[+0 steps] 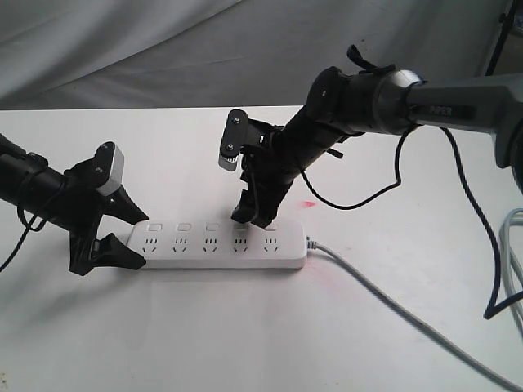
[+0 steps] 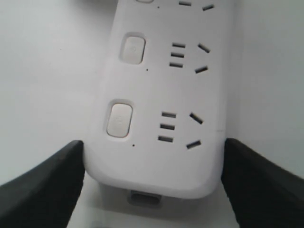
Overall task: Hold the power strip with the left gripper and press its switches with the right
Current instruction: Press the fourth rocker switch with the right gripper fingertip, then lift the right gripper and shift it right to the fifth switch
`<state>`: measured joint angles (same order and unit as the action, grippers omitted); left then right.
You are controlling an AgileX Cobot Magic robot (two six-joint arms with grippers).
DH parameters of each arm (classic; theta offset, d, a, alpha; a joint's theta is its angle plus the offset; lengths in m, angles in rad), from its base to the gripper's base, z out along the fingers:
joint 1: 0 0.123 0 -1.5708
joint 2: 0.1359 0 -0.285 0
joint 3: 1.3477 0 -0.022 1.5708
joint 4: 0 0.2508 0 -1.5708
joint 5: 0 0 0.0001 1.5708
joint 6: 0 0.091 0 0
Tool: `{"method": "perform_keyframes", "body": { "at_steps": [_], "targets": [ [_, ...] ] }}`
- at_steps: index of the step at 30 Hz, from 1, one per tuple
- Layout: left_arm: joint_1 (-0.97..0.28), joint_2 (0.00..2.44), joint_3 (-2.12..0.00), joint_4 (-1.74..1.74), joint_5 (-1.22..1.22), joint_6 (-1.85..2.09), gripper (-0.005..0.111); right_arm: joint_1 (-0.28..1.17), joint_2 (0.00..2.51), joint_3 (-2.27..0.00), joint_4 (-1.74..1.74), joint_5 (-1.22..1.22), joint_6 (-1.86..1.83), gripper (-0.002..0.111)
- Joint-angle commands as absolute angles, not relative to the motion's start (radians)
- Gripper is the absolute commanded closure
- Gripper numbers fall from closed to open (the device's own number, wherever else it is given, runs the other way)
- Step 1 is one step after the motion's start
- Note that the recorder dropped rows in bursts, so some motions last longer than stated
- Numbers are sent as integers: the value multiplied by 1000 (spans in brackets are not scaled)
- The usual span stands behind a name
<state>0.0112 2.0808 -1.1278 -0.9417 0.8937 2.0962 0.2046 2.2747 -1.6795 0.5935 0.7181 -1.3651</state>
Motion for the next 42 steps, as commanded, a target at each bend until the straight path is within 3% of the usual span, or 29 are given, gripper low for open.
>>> {"method": "perform_keyframes", "body": {
  "at_steps": [1,32,42],
  "targets": [
    [7,2082,-1134,-961,889,2095,107,203,2259,-1672,594,760,-1372,39],
    [7,2082,-1134,-961,889,2095,107,211,2320,-1672,422,744,-1353,39],
    [7,2082,-1134,-961,889,2095,107,211,2293,-1672,532,770,-1368,39]
  ]
}}
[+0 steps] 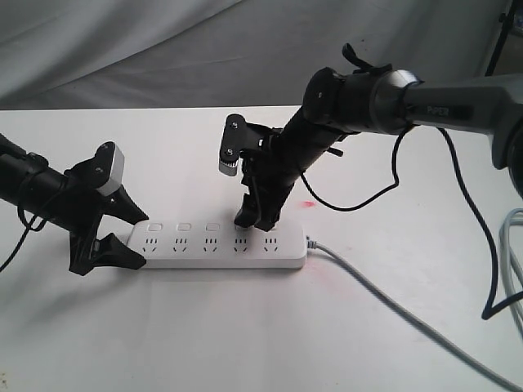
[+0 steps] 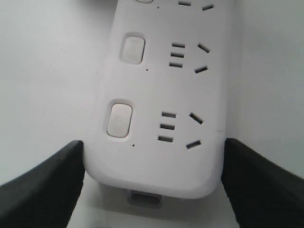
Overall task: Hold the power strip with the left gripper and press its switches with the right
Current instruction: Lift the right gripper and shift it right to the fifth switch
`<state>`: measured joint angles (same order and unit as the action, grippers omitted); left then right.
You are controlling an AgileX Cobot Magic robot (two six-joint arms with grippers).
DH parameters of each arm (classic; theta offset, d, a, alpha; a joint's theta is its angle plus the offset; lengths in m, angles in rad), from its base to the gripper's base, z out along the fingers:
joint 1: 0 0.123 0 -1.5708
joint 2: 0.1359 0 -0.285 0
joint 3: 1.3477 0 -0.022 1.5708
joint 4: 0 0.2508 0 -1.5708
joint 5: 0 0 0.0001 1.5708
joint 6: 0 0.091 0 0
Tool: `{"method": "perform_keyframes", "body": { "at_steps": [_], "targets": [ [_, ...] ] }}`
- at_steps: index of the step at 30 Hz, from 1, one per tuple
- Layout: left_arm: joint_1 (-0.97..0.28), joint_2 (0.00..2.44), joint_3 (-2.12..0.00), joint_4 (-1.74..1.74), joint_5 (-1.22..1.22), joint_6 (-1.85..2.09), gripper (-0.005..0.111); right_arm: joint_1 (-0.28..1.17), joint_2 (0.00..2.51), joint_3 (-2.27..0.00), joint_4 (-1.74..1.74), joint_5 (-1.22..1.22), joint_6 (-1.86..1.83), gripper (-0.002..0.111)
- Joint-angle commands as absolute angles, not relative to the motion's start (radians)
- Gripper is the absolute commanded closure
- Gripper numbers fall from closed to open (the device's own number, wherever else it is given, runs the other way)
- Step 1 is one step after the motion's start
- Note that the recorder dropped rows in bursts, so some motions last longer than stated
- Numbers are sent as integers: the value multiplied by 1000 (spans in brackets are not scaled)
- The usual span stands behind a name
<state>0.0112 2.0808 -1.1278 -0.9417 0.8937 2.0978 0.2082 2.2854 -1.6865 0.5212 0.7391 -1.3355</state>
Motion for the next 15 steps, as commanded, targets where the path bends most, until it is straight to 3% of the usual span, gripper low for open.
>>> {"method": "perform_keyframes", "body": {
  "at_steps": [1,15],
  "targets": [
    [7,2082,-1134,-961,889,2095,107,211,2283,-1672,550,775,-1372,39],
    [7,2082,-1134,-961,889,2095,107,209,2169,-1672,591,770,-1384,39]
  ]
}}
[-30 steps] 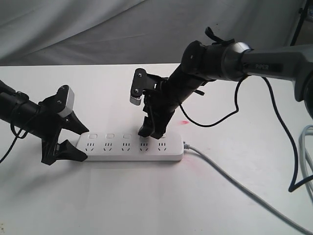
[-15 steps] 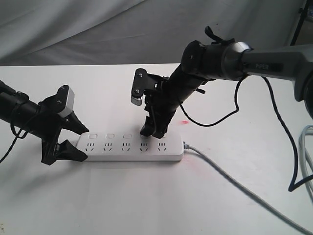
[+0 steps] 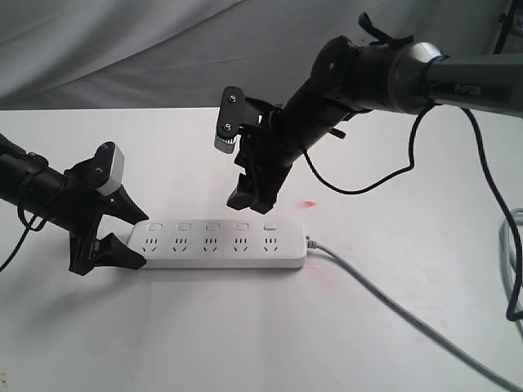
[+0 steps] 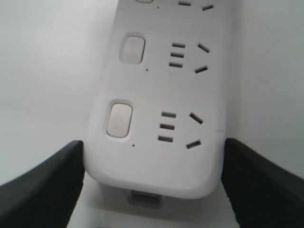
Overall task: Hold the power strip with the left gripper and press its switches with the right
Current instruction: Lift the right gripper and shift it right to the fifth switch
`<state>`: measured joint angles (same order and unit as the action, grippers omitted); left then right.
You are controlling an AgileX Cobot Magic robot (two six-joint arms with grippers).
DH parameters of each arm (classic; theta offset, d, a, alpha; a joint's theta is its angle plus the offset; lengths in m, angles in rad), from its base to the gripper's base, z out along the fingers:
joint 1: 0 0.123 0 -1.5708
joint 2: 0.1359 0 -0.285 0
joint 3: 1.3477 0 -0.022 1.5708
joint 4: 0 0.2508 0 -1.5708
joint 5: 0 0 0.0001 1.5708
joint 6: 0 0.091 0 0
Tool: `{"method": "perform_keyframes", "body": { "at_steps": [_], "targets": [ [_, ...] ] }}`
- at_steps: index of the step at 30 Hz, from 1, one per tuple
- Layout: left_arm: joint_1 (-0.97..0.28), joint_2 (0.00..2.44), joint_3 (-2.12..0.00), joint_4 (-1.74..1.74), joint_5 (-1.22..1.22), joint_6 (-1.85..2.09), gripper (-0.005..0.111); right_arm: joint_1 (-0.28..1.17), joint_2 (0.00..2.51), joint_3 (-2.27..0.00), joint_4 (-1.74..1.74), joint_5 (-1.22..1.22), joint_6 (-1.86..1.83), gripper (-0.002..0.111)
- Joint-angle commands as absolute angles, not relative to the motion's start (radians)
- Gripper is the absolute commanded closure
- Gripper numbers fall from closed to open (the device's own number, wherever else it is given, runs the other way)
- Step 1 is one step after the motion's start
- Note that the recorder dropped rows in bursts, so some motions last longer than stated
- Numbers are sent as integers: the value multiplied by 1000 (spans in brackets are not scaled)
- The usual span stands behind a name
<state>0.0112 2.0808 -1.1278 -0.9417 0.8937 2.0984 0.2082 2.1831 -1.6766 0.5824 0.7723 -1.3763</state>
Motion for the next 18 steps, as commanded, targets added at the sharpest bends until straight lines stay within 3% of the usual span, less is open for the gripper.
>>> {"method": "perform_keyframes", "body": {
  "at_steps": [1,9,18],
  "targets": [
    [7,2082,-1134,-961,889,2095,107,209,2169,-1672,589,768,-1381,39],
    [7,2082,-1134,-961,889,2095,107,209,2145,-1655,562,753,-1336,39],
    [7,2082,-1134,-961,889,2095,107,211,1994,-1433,559,460,-1365,39]
  ]
}}
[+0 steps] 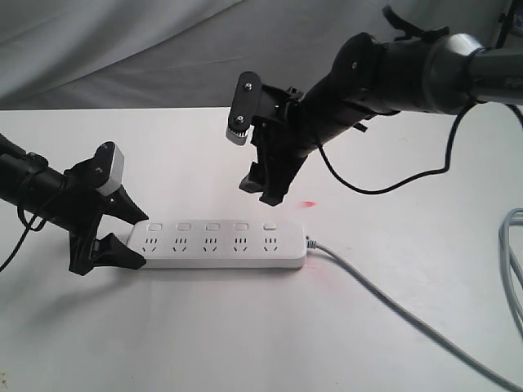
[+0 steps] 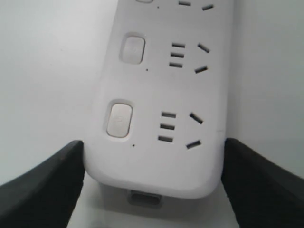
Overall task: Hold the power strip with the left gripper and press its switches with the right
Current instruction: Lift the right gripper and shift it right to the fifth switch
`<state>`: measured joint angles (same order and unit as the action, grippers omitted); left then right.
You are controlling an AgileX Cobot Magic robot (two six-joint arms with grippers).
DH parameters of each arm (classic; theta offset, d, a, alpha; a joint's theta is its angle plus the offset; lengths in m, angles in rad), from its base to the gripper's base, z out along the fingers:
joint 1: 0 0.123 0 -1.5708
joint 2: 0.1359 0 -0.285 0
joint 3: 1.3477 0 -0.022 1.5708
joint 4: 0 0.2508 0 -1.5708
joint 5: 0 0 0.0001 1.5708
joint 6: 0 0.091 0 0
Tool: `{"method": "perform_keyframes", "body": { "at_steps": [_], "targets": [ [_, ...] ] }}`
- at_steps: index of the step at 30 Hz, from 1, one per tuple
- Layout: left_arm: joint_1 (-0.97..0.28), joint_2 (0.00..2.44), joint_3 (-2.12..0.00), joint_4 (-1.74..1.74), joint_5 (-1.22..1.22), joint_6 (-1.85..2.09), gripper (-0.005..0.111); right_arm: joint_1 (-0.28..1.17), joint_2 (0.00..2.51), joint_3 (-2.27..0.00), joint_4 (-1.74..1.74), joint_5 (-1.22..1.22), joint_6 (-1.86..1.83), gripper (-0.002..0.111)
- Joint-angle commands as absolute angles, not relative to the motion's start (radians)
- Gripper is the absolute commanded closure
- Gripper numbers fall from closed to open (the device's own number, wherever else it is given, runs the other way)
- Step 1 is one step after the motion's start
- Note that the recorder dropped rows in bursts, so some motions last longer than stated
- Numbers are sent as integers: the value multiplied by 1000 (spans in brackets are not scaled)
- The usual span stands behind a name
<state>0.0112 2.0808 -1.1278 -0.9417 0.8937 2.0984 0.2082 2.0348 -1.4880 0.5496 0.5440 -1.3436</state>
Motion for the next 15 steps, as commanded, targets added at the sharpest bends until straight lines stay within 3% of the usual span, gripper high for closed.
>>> {"method": "perform_keyframes", "body": {
  "at_steps": [1,15],
  "targets": [
    [7,2082,-1134,-961,889,2095,107,211,1994,-1433,559,465,-1365,39],
    [7,2082,-1134,-961,889,2095,107,187,2032,-1386,595,500,-1359,39]
  ]
}}
